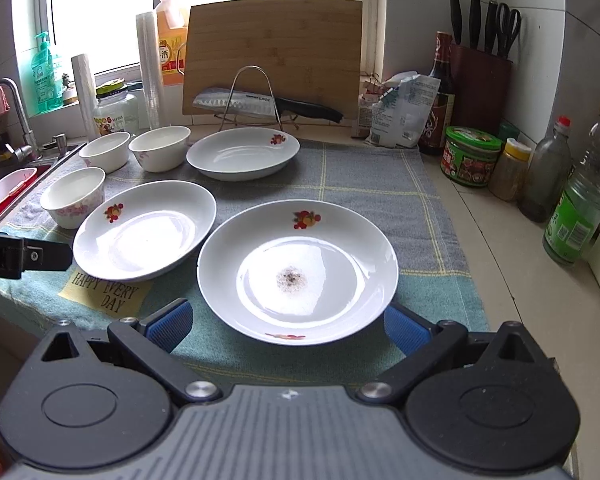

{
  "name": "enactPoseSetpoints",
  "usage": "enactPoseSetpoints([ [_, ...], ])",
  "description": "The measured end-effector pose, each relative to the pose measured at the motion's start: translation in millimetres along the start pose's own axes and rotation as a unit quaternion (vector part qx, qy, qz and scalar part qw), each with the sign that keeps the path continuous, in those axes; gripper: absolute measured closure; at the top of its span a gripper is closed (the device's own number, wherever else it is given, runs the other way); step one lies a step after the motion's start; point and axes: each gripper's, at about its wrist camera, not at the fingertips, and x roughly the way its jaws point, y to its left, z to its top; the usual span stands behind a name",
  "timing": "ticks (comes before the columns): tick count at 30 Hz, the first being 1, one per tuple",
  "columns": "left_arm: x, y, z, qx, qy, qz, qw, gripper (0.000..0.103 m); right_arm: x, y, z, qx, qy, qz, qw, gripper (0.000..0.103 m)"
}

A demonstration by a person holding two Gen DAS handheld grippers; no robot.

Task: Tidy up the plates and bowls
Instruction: 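Reach the left gripper to the stained white plate and grasp its rim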

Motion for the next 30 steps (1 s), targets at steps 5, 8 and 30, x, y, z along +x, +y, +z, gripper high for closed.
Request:
enactPoseSetpoints([
  [5, 7.9, -0.2, 6.2, 0.012, 0.002, -0.014, 0.9998, 0.001, 30.6, -8.6, -16.8, 0.008, 0.025, 0.000, 1.000, 0.000],
  [8, 13.3, -0.1, 11.4, 0.024, -0.001, -0.025, 0.9994, 0.001, 49.3, -9.3, -22.9, 0.010, 0.037, -0.004, 0.999, 0.000],
  [30, 91.9, -15.7, 70.5, 0.119, 0.023, -0.160, 0.9795, 0.001, 82.9, -6.1, -27.8, -0.023, 0.002, -0.001, 1.000, 0.000],
])
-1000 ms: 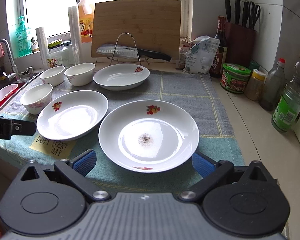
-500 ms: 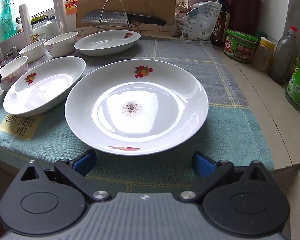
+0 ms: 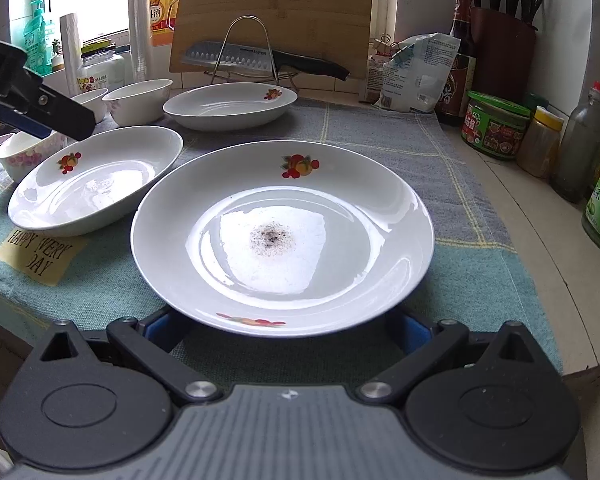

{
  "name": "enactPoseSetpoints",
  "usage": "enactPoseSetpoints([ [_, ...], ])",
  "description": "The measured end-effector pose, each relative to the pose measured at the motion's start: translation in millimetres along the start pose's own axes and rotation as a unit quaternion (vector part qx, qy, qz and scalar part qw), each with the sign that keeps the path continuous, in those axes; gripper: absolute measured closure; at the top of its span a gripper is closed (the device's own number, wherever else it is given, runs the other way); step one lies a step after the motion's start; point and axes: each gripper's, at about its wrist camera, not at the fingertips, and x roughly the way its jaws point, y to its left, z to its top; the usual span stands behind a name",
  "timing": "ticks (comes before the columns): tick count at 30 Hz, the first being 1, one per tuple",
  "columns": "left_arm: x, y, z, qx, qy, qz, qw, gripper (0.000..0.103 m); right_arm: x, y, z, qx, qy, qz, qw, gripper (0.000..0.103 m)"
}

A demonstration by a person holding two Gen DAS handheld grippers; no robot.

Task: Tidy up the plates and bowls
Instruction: 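Reach the left gripper to the stained white plate and grasp its rim, then lift the stained white plate with the left gripper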

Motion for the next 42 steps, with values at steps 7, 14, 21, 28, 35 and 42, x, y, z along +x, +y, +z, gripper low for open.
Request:
enactPoseSetpoints([
  [7, 32.7, -29.2, 33.4, 0.064, 0.009, -0.055, 0.9964, 0.001, 0.4, -2.9, -2.8, -0.010, -0.012, 0.012, 1.000, 0.000],
  [14, 66.6, -63.9, 56.2, 0.130, 0.031, -0.044, 0.9901, 0.001, 0.2, -13.1, -8.0, -0.037, -0.031, 0.043, 0.998, 0.000],
  [21, 103.5, -69.1, 70.9, 0.126, 0.106, -0.097, 0.9816, 0.001, 0.3, -13.3, -6.2, -0.041, -0.027, 0.046, 0.998, 0.000],
  [28, 130.6, -73.3, 75.4, 0.169, 0.163, -0.148, 0.9606, 0.003, 0.0, -11.1, -8.4, -0.034, -0.029, 0.040, 0.998, 0.000],
  [35, 140.6, -71.1, 80.9, 0.179, 0.188, -0.170, 0.9505, 0.008, -0.3, -9.2, -10.5, -0.031, -0.038, 0.036, 0.998, 0.000],
  [42, 148.0, -73.9, 84.6, 0.192, 0.210, -0.181, 0.9415, 0.009, 0.8, -9.4, -11.1, -0.035, -0.044, 0.040, 0.998, 0.000],
])
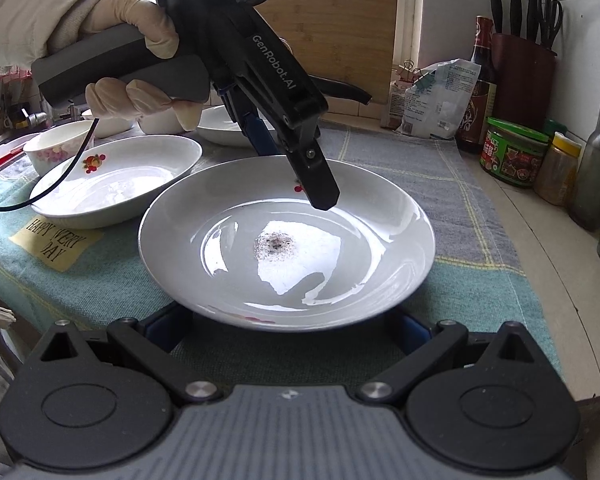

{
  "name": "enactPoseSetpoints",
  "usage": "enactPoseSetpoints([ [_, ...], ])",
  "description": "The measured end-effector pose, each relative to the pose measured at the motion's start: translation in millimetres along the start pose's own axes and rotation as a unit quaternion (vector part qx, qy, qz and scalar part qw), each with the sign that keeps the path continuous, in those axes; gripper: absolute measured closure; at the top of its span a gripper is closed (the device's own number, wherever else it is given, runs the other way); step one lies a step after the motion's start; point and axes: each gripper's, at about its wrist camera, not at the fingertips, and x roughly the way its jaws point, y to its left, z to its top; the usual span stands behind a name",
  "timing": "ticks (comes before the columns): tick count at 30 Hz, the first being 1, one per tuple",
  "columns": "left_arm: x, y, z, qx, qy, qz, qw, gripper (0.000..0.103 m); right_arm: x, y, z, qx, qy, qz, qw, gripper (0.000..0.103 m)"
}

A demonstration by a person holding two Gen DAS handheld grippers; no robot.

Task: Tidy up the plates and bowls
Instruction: 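Lift the stained white plate with the left gripper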

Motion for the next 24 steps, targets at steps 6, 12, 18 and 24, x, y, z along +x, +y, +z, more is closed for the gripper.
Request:
enactPoseSetpoints([
  [6, 4.8, -1.6, 2.8, 0.016, 0.018, -0.001, 0.9997, 0.009, 1.7, 0.1, 0.0, -0.003, -0.005, 0.005, 1.000, 0.000],
  [12, 9.7, -0.4, 6.5, 0.029, 0.043, -0.009, 0.9986, 0.009, 2.0, -1.3, -1.1, -0.007, -0.009, 0.009, 1.000, 0.000],
  [18, 18.1, 3.8, 9.4, 0.036, 0.063, -0.011, 0.9973, 0.016, 2.3, -1.7, -0.6, -0.007, -0.007, 0.011, 1.000, 0.000],
  [24, 19.9, 3.2, 9.6, 0.044, 0.068, -0.010, 0.9967, 0.016, 4.2, -1.9, 4.5, -0.006, 0.005, 0.011, 1.000, 0.000],
])
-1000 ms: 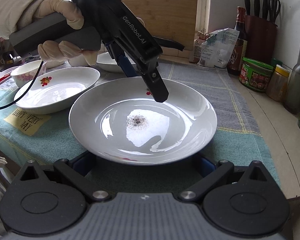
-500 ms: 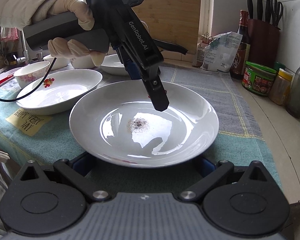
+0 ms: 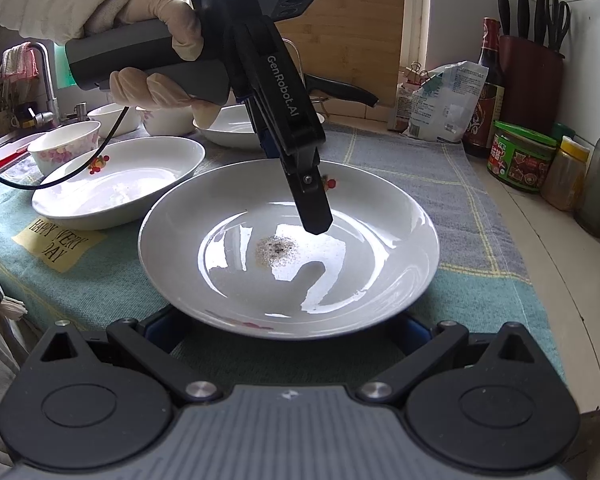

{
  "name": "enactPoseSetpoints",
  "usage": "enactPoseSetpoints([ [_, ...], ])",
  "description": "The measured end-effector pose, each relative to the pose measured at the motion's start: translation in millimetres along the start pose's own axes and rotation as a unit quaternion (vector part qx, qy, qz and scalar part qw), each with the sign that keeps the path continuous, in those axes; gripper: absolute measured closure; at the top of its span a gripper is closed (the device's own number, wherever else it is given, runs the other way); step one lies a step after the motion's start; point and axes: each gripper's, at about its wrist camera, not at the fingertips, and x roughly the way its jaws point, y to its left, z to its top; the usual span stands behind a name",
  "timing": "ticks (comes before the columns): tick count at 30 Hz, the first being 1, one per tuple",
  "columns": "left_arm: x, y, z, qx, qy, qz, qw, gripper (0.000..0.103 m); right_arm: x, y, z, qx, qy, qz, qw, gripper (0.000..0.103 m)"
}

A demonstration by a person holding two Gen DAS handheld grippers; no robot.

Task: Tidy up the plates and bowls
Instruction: 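Lift the stained white plate with the left gripper, then carry the stained plate toward the deep dish, lower it, open the left gripper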

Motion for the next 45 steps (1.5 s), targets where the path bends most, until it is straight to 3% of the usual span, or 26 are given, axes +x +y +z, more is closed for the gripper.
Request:
enactPoseSetpoints([
  [23, -12.0, -3.6, 4.8, 0.006, -0.021, -0.013, 0.9997, 0.016, 2.6, -10.3, 14.1, -0.005, 0.028, -0.020, 0.999, 0.000],
  [45, -11.5, 29.1, 48.5, -0.025, -0.060, 0.007, 0.9978, 0.016, 34.5, -60.3, 50.4, -0.028, 0.037, 0.002, 0.999, 0.000],
])
